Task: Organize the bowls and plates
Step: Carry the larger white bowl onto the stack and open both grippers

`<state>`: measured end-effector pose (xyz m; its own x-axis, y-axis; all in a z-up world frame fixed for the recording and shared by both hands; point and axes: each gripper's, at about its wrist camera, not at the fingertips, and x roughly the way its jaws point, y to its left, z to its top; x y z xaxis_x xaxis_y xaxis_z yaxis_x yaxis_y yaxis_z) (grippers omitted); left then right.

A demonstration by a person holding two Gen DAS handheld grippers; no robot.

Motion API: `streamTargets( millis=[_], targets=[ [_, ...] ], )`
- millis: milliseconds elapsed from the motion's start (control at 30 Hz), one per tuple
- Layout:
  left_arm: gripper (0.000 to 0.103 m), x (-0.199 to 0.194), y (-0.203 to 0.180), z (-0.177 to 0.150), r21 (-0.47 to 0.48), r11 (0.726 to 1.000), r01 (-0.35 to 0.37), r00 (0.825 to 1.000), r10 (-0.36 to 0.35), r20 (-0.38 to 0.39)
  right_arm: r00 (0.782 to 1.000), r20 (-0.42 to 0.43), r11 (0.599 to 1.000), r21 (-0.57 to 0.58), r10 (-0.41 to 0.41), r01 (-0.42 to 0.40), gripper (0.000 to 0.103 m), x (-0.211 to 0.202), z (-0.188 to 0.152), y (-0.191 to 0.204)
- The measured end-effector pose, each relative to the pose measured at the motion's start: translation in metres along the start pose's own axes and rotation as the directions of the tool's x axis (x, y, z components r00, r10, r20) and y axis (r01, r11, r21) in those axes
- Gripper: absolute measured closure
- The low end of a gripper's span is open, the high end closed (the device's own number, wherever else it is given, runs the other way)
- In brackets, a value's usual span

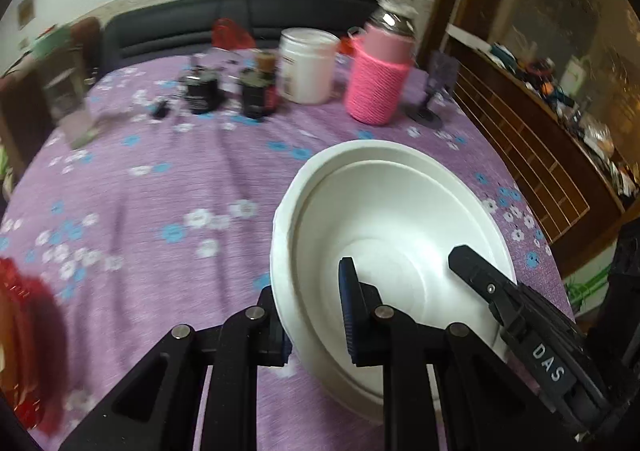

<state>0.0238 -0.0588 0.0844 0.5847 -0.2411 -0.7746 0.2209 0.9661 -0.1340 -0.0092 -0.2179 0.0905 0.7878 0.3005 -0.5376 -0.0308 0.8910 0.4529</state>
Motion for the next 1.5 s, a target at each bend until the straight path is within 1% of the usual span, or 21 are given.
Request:
streamTargets(
  millis=[133, 300, 433, 500, 600, 667, 800, 900, 1167, 1233, 1267, 1333, 1400, 1500],
  targets=[
    [0.084, -0.039, 0.035, -0.009, -0.054, 0.998, -0.03, 0.998, 0.033, 0.057, 0.999, -0.009, 0.997, -0.067, 0.041, -0.042, 0.087, -0.002, -0.006, 0.046],
    [0.084, -0.093, 0.092, -0.023, -0.149, 0.986, -0.072, 0.987, 0.091, 0.129, 0.993, -0.036, 0.979, -0.164, 0.116, -0.121, 0.087, 0.001, -0.012, 0.114],
    [0.084, -0.133, 0.149, -0.035, -0.256, 0.96, -0.112, 0.972, 0.159, 0.171, 0.982, -0.079, 0.947, -0.262, 0.174, -0.189, 0.086, 0.012, -0.026, 0.18],
    [0.084, -0.15, 0.175, -0.041, -0.305, 0.943, -0.134, 0.962, 0.197, 0.189, 0.972, -0.116, 0.931, -0.283, 0.205, -0.231, 0.086, 0.02, -0.034, 0.21],
    [0.084, -0.168, 0.203, -0.049, -0.349, 0.921, -0.17, 0.946, 0.251, 0.203, 0.957, -0.164, 0.913, -0.295, 0.241, -0.28, 0.085, 0.034, -0.043, 0.243],
    [0.084, -0.174, 0.223, -0.054, -0.379, 0.905, -0.193, 0.938, 0.283, 0.198, 0.949, -0.192, 0.902, -0.308, 0.251, -0.301, 0.085, 0.044, -0.049, 0.266],
    [0.084, -0.175, 0.257, -0.066, -0.428, 0.879, -0.21, 0.935, 0.308, 0.175, 0.943, -0.237, 0.886, -0.346, 0.235, -0.308, 0.085, 0.065, -0.064, 0.302],
    [0.084, -0.17, 0.279, -0.074, -0.456, 0.862, -0.219, 0.936, 0.318, 0.151, 0.941, -0.264, 0.88, -0.368, 0.211, -0.3, 0.085, 0.078, -0.076, 0.318],
    [0.084, -0.157, 0.31, -0.084, -0.487, 0.837, -0.249, 0.932, 0.343, 0.114, 0.942, -0.298, 0.866, -0.419, 0.153, -0.273, 0.085, 0.104, -0.095, 0.344],
    [0.084, -0.154, 0.317, -0.086, -0.5, 0.829, -0.249, 0.934, 0.341, 0.101, 0.943, -0.301, 0.862, -0.43, 0.141, -0.266, 0.085, 0.108, -0.099, 0.349],
    [0.083, -0.154, 0.32, -0.089, -0.505, 0.827, -0.247, 0.935, 0.34, 0.1, 0.943, -0.303, 0.861, -0.434, 0.137, -0.264, 0.085, 0.11, -0.101, 0.35],
    [0.077, -0.157, 0.322, -0.092, -0.512, 0.826, -0.235, 0.935, 0.336, 0.113, 0.943, -0.306, 0.858, -0.442, 0.129, -0.261, 0.085, 0.113, -0.105, 0.353],
    [0.059, -0.161, 0.323, -0.093, -0.514, 0.825, -0.234, 0.93, 0.345, 0.13, 0.947, -0.299, 0.852, -0.458, 0.118, -0.251, 0.085, 0.115, -0.108, 0.355],
    [0.047, -0.168, 0.322, -0.093, -0.514, 0.822, -0.245, 0.916, 0.37, 0.155, 0.953, -0.283, 0.847, -0.476, 0.105, -0.235, 0.084, 0.115, -0.11, 0.357]
  ],
)
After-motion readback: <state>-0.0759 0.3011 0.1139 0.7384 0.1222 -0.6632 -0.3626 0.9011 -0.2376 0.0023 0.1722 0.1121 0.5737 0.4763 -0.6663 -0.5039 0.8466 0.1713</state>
